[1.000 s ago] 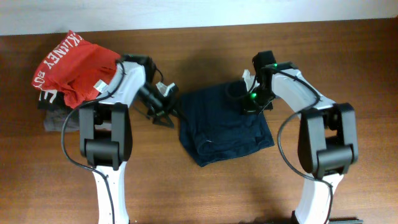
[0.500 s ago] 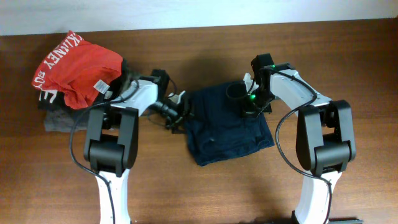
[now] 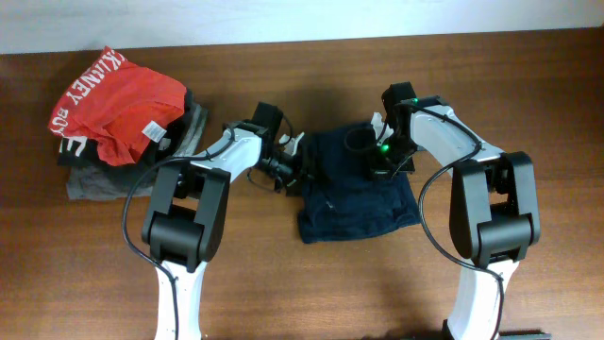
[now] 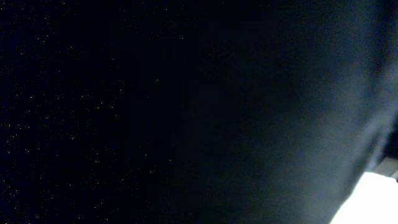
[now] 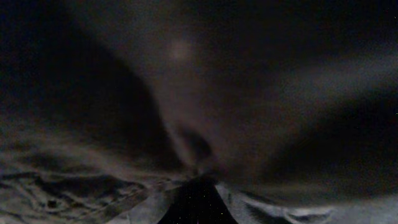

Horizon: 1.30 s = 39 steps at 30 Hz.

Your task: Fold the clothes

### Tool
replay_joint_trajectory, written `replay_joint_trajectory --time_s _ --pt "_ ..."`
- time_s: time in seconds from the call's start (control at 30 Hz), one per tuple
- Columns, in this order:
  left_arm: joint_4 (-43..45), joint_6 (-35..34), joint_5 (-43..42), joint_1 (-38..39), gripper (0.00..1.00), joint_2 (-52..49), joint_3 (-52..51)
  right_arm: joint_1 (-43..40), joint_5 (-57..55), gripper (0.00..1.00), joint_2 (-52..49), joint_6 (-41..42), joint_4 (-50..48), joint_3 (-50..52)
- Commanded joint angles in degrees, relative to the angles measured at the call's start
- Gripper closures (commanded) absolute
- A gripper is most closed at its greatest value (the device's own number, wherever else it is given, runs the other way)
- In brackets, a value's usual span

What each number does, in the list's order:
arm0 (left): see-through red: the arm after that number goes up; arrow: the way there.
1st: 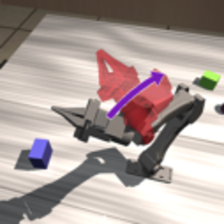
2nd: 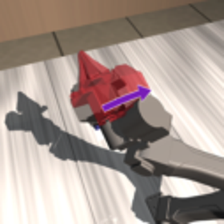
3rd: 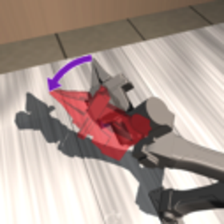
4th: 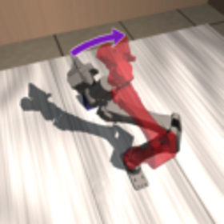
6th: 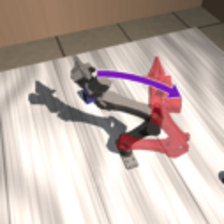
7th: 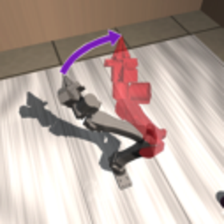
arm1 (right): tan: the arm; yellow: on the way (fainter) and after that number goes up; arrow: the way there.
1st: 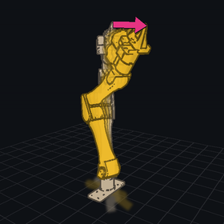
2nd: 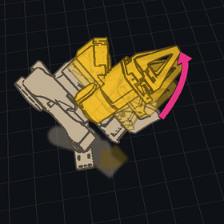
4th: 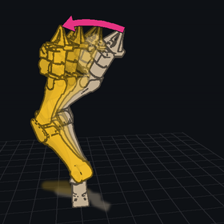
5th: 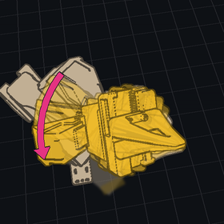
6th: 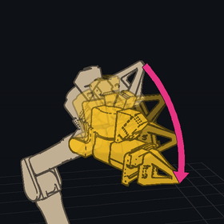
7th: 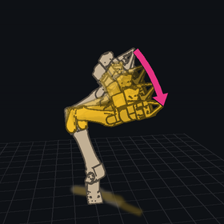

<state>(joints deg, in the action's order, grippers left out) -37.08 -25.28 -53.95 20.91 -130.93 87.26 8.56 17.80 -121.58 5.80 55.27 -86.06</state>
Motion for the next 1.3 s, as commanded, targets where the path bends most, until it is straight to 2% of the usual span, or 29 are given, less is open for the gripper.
replay_joint_trajectory --time_s 0.0,0.1,0.13,0.27,0.5,0.7,0.77,0.9,1.03,1.2,1.27 --pt "3.5 -2.62 3.78 0.96 0.68 -2.75 -0.76 0.44 1.03 0.96 -0.74 0.0 0.66 0.02" --pt "5.25 -3.39 3.76 0.96 0.98 -2.75 -0.76 0.42 1.05 0.96 -0.74 -0.59 1.77 0.02" --pt "5.68 -3.32 3.78 0.94 0.99 -2.75 -0.76 0.42 1.01 0.96 -0.7 -1.57 2.51 -0.04" --pt "5.62 1.09 3.76 0.35 1.0 -2.36 -0.37 -0.37 0.79 0.96 0.52 -5.14 6.86 -1.01" --pt "-1.01 15.02 8.33 -4.09 0.99 5.99 3.54 -4.46 0.83 0.96 9.31 -7.13 17.22 -6.56" --pt "-0.33 19.1 8.09 -12.7 0.99 13.77 15.23 -6.34 0.81 0.95 20.85 -7.06 17.77 -10.78" --pt "0.0 20.76 7.89 -16.37 0.99 14.25 22.45 -6.34 0.81 0.95 24.5 -6.84 16.48 -11.28" --pt "5.77 20.0 8.46 -22.21 1.0 14.23 29.11 -6.34 0.81 0.96 27.23 -6.62 15.69 -11.28" --pt "9.99 16.06 10.03 -28.55 0.99 14.23 30.18 -6.34 0.83 0.96 27.41 -5.53 16.65 -11.28" --pt "5.49 11.28 15.23 -36.3 1.0 14.16 30.16 -6.34 0.81 0.96 27.41 -5.55 17.84 -11.26" --pt "2.05 6.97 18.16 -38.91 0.99 14.16 30.16 -6.34 0.81 0.96 27.41 -5.55 17.9 -11.28"
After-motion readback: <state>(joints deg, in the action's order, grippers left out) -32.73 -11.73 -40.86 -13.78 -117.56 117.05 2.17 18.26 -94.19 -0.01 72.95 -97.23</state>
